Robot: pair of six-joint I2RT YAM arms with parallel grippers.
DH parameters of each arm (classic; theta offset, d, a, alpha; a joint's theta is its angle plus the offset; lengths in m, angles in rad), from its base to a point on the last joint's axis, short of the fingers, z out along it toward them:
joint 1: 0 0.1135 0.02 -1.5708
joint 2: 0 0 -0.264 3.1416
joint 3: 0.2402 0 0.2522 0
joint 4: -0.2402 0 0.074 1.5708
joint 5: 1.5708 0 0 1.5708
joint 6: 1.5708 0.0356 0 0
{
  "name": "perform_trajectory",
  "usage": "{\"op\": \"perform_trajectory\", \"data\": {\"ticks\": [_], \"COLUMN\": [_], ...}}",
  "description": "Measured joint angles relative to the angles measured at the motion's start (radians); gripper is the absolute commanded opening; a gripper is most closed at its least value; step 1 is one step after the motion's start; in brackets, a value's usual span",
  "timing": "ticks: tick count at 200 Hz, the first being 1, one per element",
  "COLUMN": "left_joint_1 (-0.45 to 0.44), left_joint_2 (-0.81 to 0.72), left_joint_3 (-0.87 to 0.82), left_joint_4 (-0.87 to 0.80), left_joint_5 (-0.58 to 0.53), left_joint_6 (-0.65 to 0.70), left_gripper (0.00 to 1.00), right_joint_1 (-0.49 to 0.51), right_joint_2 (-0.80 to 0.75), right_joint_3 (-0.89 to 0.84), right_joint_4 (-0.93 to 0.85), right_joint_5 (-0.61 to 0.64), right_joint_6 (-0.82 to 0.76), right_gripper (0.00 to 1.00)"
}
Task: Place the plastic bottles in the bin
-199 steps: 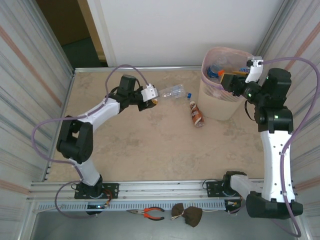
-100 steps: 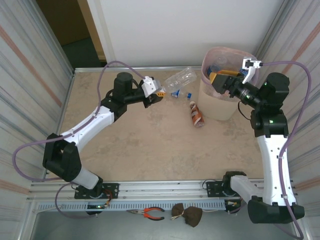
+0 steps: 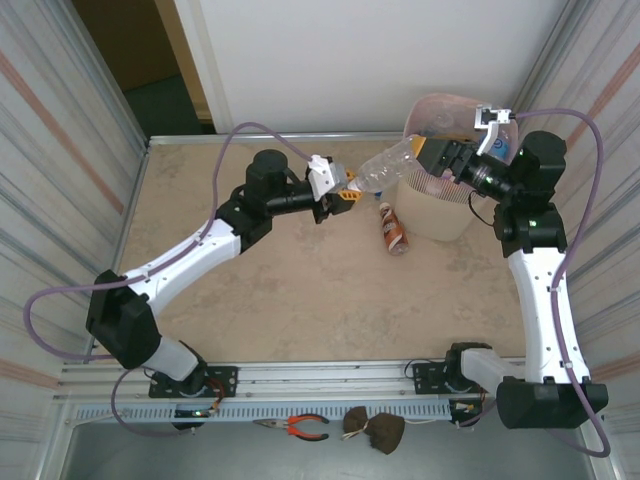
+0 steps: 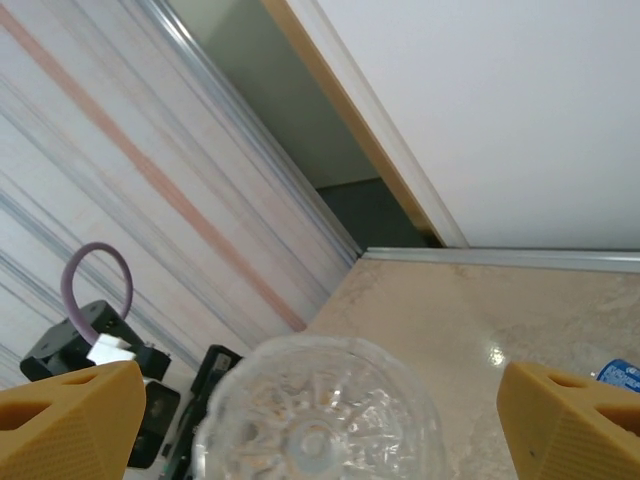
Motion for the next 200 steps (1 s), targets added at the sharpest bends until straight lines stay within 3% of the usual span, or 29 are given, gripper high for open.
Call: {"op": "perform_trajectory", "data": {"ticks": [64, 148, 174, 200], "left_joint_1": [-0.035, -0.051, -0.051, -0.052], "left_joint_2": [0.011, 0.016, 0.018, 0.017], "left_joint_3": [0.049, 0.056, 0.058, 0.058], "left_joint_4": [0.022, 0.021, 0.018, 0.019], "left_joint_5": [-0.045, -0.057, -0.064, -0.076], "left_joint_6": [-0.07, -0.08, -0.08, -0.084], "left_gripper": [0.25, 0.26, 0.36, 0.57], "right_joint_1": [0.018, 0.041, 0.041, 0.046], "right_joint_2": [0.0, 0.01, 0.011, 0.011], "right_joint_3": [0.0, 0.0, 0.0, 0.0], "right_joint_4": [0.016, 0.026, 0.026, 0.022], "right_joint_5": [-0.042, -0.037, -0.032, -0.01], "right_joint_6": [0.005, 0.023, 0.023, 0.021], "right_gripper": [0.84, 0.62, 0.57, 0.52]}}
